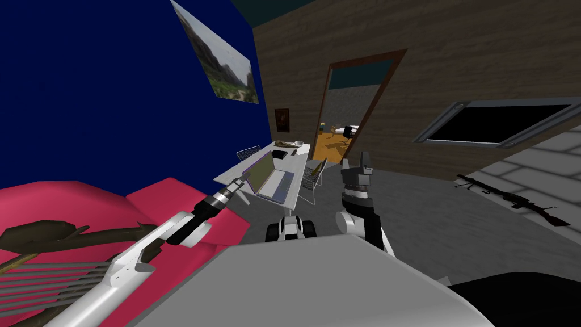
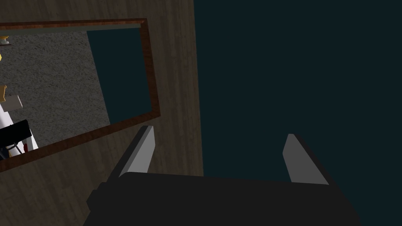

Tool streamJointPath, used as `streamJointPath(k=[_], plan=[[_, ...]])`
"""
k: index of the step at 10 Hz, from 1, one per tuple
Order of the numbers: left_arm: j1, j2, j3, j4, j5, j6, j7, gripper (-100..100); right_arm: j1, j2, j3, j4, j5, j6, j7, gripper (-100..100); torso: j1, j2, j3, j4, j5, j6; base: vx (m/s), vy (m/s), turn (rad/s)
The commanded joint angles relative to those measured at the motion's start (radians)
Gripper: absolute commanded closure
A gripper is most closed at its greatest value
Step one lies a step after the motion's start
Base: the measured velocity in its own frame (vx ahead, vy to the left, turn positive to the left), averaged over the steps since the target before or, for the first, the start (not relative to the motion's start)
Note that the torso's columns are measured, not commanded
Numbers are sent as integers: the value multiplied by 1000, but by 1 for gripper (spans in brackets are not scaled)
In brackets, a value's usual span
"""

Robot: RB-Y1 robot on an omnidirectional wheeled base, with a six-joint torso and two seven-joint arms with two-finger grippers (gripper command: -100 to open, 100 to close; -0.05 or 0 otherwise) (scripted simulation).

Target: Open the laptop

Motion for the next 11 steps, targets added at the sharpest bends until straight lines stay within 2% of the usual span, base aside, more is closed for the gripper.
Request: streamJointPath(k=[1,3,4,5,11], plan=[[0,12,8,-15,6,15,9,-100,0,0,0,0,0,0,0,0,0,0,0,0,0,0,0,-19,55],[-1,11,6,-13,5,14,7,-100,0,0,0,0,0,0,0,0,1,0,0,0,0,0,0,-5,14],[-1,11,6,-13,5,15,8,100,0,0,0,0,0,0,0,0,1,0,0,0,0,0,0,0,0],[-10,1,7,15,-33,5,-37,100,0,0,0,0,0,0,0,0,0,1,0,1,0,0,-53,-53,-58],[-43,-28,9,93,-149,-30,-171,100,0,0,0,0,0,0,0,0,1,-1,-1,0,0,1,-68,-112,-41]])
